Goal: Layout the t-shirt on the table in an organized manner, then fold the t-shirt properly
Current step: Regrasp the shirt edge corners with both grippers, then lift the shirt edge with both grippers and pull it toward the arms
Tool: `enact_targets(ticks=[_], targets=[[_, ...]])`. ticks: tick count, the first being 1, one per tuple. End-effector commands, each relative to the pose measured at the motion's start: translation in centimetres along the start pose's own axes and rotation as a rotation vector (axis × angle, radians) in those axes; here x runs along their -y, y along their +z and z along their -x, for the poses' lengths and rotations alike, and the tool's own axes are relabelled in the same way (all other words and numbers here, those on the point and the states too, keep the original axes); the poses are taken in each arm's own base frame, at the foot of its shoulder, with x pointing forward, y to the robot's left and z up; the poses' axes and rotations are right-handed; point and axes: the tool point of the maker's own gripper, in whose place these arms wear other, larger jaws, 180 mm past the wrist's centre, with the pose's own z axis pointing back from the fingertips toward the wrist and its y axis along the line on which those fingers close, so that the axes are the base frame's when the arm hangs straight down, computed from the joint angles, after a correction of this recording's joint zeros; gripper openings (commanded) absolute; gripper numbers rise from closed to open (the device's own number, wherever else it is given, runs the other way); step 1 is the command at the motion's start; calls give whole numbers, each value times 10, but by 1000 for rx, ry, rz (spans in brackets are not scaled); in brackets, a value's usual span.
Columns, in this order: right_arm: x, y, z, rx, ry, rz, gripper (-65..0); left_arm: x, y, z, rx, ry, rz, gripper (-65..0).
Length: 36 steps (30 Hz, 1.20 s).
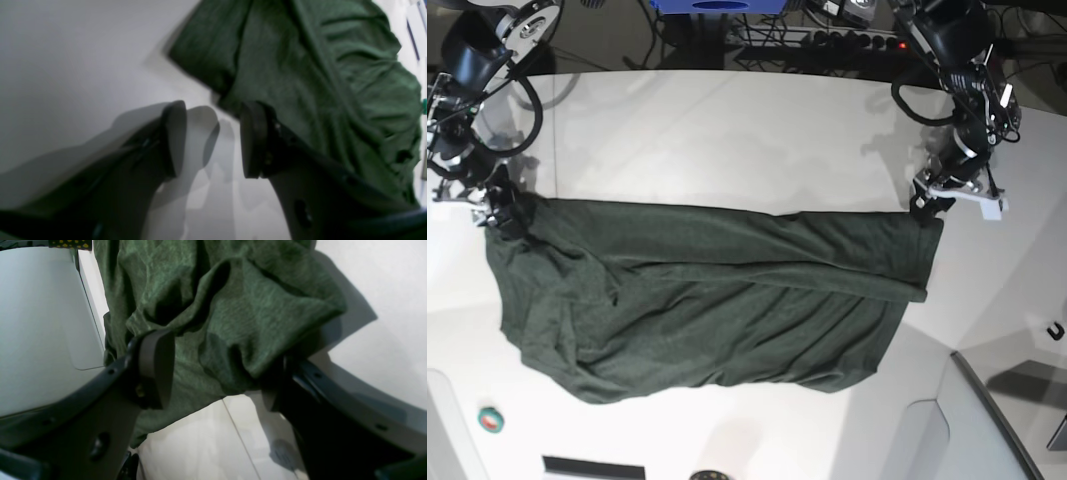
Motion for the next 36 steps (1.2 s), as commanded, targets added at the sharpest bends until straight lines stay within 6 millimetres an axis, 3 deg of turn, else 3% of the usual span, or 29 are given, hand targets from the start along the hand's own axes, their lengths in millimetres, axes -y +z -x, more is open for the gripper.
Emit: enact_targets(ticks=[1,7,13,20,28,30,32,34,36], targets=[[2,2,-5,-6,13,20,-284,-1,-4,10,-49,-1,-19,-387],[5,6,-12,1,23,30,-284,21,-27,9,-62,54,28,-387],[6,7,-14,3,27,32,-284,27,-44,6,-4,110,39,-388],[4,6,-15,6,30,28,-284,22,-45,-5,67,127,26,-393],[-6,0,-21,16,33,7,-284,29,-48,-11,94,128,39,-395],[-7,0,-20,16,32,7,-285,27,-50,-6,83,142,35,-451],[-7,0,-19,15,32,5,-287,26,-51,-6,95,151,32,-620],[-7,0,-19,15,32,5,-299,27,-52,-13,131,151,32,-650],[-7,0,-19,13,33,4,-413,28,-52,-14,132,150,33,-650]])
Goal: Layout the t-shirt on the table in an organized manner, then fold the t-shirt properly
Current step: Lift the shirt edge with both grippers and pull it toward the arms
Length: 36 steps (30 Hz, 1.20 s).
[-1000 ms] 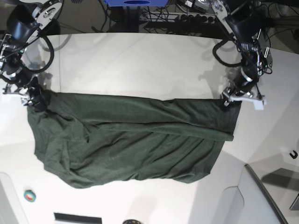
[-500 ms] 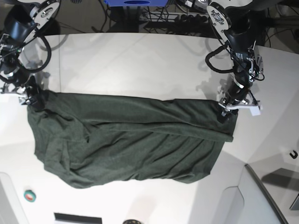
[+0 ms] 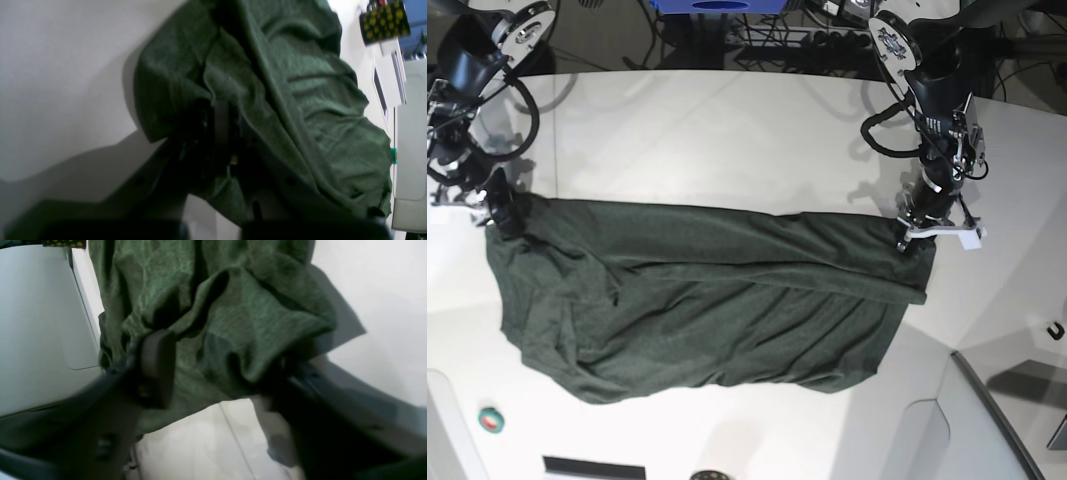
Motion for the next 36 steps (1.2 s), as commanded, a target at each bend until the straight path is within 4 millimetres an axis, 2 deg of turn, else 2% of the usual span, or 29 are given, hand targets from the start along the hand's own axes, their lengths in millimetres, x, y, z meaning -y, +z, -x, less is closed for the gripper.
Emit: enact_targets(ticks=[1,2,3,5,8,12,15,27,31,36], targets=[[-8,1,-15,29,12,-22,-506,-4,1,2,-23,8,-15,-650],[-9,1,-15,28,13,-23,-603,-4,1,2,-36,5,-15,-650],[-10,1,-16,28,15,-24,-650,-5,2,2,-46,1,-16,-650],[-11,2,-19,34,21,-25,-624,0,3,-5,-49,-23,-7,-650],[-16,6,-22,19,49,-28,-650,2,14,-13,-79,-82,-5,-650],[-34,19,-36,25,137,-38,-647,8,30,-29,-82,-165,-2,-650],[-41,27,-40,14,179,-36,-647,11,40,-34,-96,-210,-3,-650],[-46,62,-47,-12,235,45,-647,35,75,-55,-188,-376,-19,-650],[-55,72,-50,-26,244,64,-647,49,89,-78,-146,-373,-65,-650],[-85,81,-64,11,254,47,-645,80,100,-105,-88,-421,-46,-650]])
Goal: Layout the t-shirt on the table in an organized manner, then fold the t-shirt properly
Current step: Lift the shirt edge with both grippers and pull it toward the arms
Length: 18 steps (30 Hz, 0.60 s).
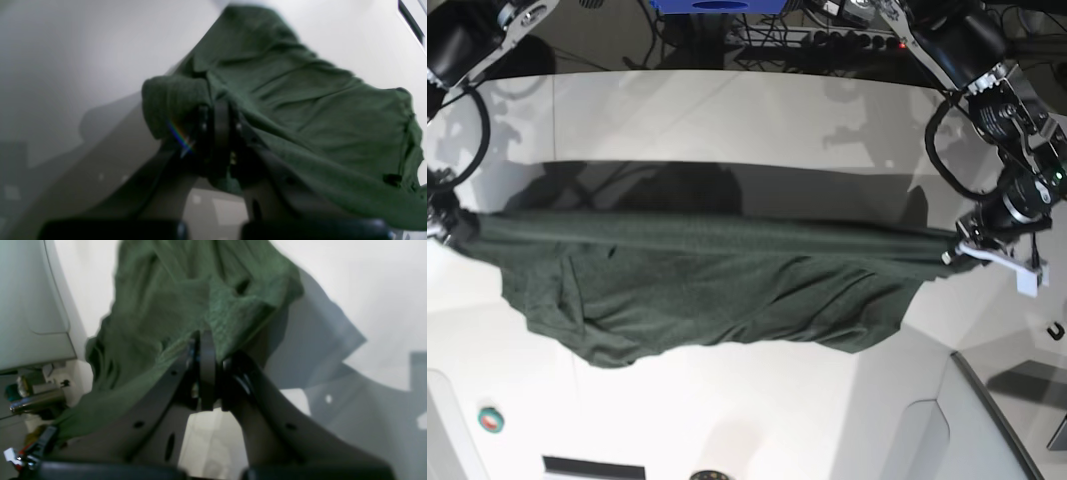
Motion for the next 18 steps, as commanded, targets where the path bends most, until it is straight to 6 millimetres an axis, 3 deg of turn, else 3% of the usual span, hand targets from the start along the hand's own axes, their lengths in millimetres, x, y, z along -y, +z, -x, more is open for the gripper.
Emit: enact_targets(ticks=[1,6,11,13,18], targets=[[-15,5,-20,58,7,-35,-645,6,7,-28,75,-24,11,-650],[-40,4,-37,77,-14,-77,-645,21,8,-49,88,-34,34,-650],[-43,5,-43,84,-40,-82,-645,23,8,-52,89,-33,39,-650],[-41,6,-42,81,-41,-78,-645,21,8,-48,80,-32,35,-650],[-14,8,-12,13,-62,-18,-645,0,13,-7,-9,-41,-14,-650]])
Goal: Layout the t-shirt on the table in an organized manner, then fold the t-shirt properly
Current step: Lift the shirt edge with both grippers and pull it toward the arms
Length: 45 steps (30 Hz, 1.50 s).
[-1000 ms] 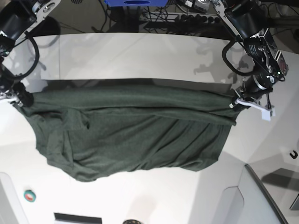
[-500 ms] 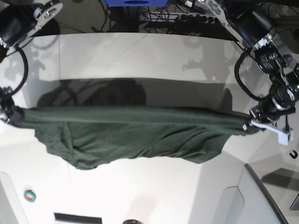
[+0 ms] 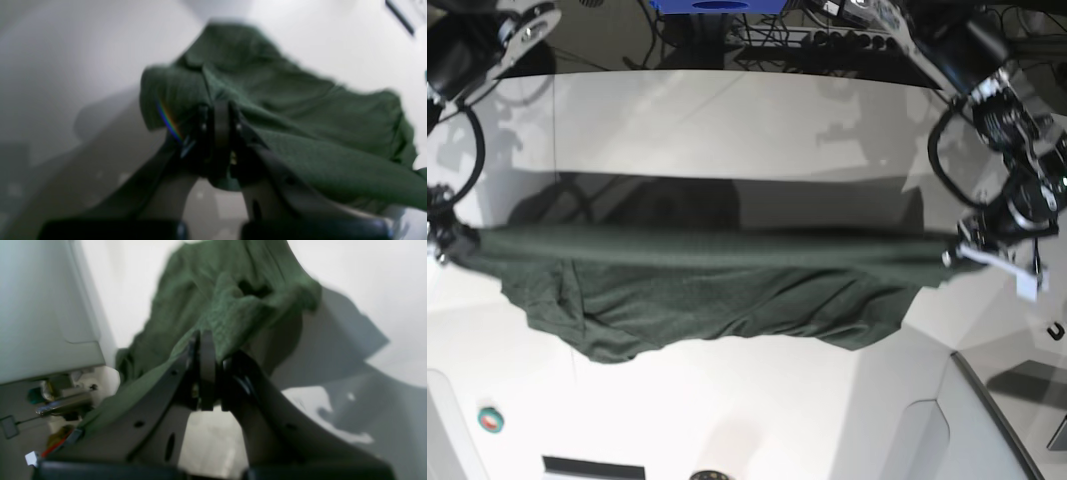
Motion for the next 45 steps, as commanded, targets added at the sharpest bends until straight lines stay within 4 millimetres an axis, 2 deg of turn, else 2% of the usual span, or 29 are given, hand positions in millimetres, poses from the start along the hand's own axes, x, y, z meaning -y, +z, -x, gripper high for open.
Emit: enact_targets(ticks=[1,7,10,12,17,26,32,36,40,45], targets=[[0,6,-8,28,4,-3,-645,-2,8,-12,45,-23,-7,-650],[37,14,15,17,-11,82,-645,-31,18,38,-61,-29,-77,-650],[58,16,35,-25,-35,122,-645,-42,23,63,-118,-29,-101,-650],[70,17,47,-53,-57,142,-645,-45,25,71,-118,-30,-108,-650],[86,16,66,-102,-98,166,-645,-59,29,84,-84,-25,-135,-650],[97,22,75,-118,-110,192,-645,-69,25,110,-150,14,-142,-650],[113,29,80,-86,-108,235,-645,-70,25,114,-158,20,-144,-650],[115,30,81,-87,-108,239,-645,-71,25,114,-160,19,-148,-650],[115,30,81,-88,-108,240,-645,-82,28,124,-198,-15,-207,-650],[120,28,87,-105,-128,242,-645,-81,29,130,-210,-17,-213,-650]])
